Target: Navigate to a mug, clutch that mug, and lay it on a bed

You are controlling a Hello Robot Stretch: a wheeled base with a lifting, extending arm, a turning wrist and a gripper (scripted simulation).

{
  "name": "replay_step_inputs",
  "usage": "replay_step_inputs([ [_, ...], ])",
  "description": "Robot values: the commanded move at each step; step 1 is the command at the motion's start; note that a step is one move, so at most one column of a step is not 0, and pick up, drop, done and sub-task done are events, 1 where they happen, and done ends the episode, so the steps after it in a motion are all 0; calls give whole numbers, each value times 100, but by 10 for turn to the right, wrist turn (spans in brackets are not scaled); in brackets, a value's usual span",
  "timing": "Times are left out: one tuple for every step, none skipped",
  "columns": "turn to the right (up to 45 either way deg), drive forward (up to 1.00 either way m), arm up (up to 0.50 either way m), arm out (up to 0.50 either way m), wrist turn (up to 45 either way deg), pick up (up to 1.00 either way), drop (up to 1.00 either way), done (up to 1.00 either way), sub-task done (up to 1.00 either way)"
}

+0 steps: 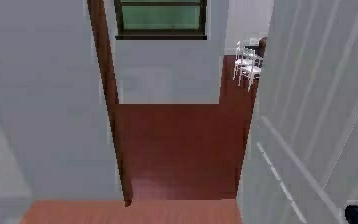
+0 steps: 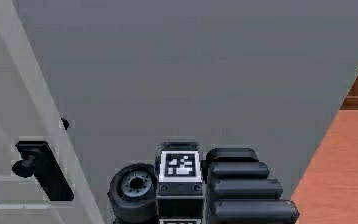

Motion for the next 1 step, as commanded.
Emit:
replay_step_inputs([
  [0,60,0,0,0,0,0,0,0],
])
